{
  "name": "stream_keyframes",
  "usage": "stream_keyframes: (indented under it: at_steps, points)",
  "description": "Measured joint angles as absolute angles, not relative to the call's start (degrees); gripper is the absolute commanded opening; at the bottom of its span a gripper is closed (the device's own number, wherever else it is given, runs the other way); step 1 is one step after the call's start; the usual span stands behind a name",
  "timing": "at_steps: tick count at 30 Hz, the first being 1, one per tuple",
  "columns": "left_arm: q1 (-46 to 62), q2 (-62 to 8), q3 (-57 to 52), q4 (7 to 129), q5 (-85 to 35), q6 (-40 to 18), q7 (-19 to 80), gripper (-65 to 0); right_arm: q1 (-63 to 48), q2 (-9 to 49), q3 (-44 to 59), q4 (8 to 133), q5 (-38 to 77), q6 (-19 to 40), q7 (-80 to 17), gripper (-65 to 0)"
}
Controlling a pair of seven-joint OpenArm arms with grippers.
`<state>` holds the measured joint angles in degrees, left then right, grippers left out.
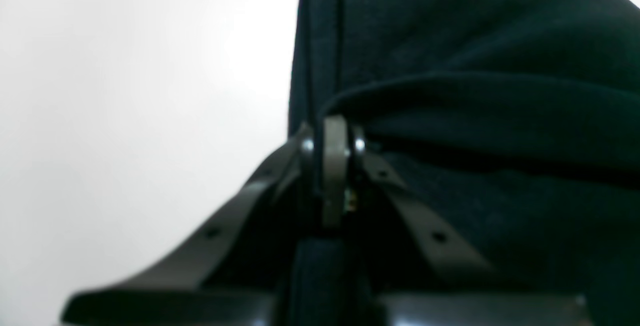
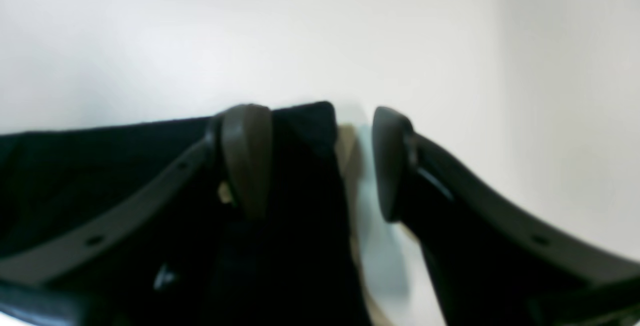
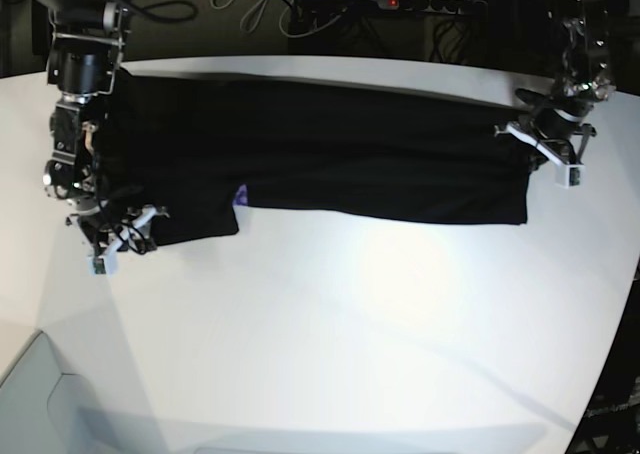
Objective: Layout the t-shirt on the table in an organized manner, then fold the t-shirt properly
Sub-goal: 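Grasp the protruding sleeve with the right gripper, left gripper holding the fold, then pull the sleeve with the right gripper toward the collar edge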
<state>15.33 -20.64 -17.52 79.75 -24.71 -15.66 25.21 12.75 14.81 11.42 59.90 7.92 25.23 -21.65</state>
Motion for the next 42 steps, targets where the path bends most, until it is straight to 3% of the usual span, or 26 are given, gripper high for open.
stream_keyframes:
  at_steps: [4,10,19,28,42]
  points:
    - [15.3,-20.6,-17.5,79.7,-24.7,-15.7,25.2,-64.4,12.6,14.8,11.4,59.9,7.9,25.3,-21.4,-39.7]
    - [15.3,-20.6,-17.5,79.7,-24.7,-15.7,25.2,-64.4,12.6,14.8,11.4,59.9,8.1,25.3,-21.7,-64.8]
    - [15.4,-20.6,-17.5,79.6,-24.7,-15.7,25.0,-64.4,11.4,14.6,11.4,62.9,7.6,25.5,-23.4,-65.0]
    - [15.2,-20.6,-17.6,79.5,-24.7,-15.7,25.0,-64.4,0.2,14.1,11.9,85.4,8.1,25.2,-26.4,-65.0]
    - [15.2,-20.6,-17.6,79.5,-24.7,-15.7,25.0,-64.4,-12.8,7.6,22.2,112.9,7.9,25.6,-39.0,-65.0]
